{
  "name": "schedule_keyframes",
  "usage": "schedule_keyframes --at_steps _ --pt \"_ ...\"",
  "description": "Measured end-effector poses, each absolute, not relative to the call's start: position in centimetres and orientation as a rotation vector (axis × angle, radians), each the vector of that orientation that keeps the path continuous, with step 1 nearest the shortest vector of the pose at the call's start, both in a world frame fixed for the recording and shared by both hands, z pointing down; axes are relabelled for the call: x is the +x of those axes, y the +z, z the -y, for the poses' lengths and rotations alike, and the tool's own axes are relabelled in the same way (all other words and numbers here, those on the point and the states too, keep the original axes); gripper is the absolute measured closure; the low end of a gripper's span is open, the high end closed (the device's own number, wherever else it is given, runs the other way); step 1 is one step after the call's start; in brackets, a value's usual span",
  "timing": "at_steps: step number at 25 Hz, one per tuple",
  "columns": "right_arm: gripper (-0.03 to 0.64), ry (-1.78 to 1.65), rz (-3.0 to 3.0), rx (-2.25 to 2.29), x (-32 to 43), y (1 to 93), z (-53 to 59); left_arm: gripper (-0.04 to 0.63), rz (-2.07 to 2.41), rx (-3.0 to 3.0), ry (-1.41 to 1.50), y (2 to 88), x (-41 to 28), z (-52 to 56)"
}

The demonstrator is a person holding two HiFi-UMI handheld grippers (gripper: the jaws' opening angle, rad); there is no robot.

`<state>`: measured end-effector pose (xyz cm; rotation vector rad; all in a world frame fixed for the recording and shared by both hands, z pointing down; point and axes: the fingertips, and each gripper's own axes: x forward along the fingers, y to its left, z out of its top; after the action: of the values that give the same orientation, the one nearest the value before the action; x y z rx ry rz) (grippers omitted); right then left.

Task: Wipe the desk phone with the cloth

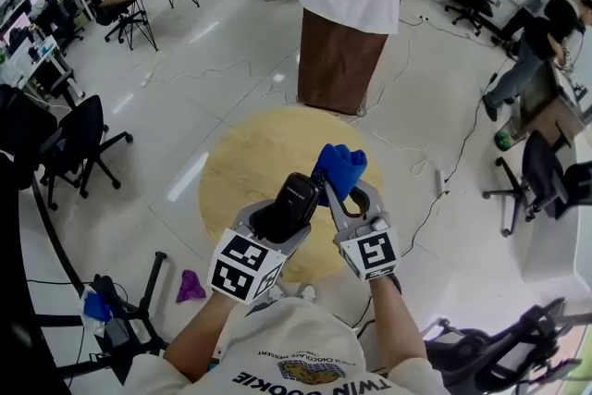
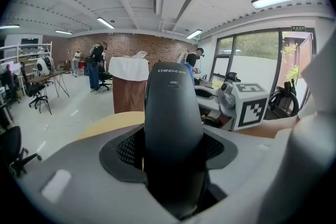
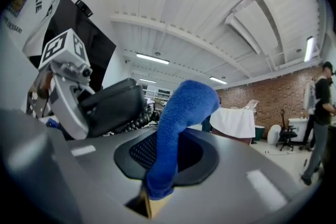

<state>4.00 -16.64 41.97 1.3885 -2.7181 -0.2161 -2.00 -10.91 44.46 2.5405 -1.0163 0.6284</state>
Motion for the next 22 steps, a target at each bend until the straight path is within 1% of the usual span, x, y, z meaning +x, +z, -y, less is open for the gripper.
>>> schedule_keyframes --at_steps 8,22 --pt "0.557 -0.338 2.64 1.31 2.7 44.4 16.0 0.328 1.005 2.55 0.607 43.2 -2.1 11.2" --pt "0.557 -0.376 2.653 1.1 -1.8 47.6 12.8 0.327 0.981 2.553 0.552 41.8 -1.7 12.8"
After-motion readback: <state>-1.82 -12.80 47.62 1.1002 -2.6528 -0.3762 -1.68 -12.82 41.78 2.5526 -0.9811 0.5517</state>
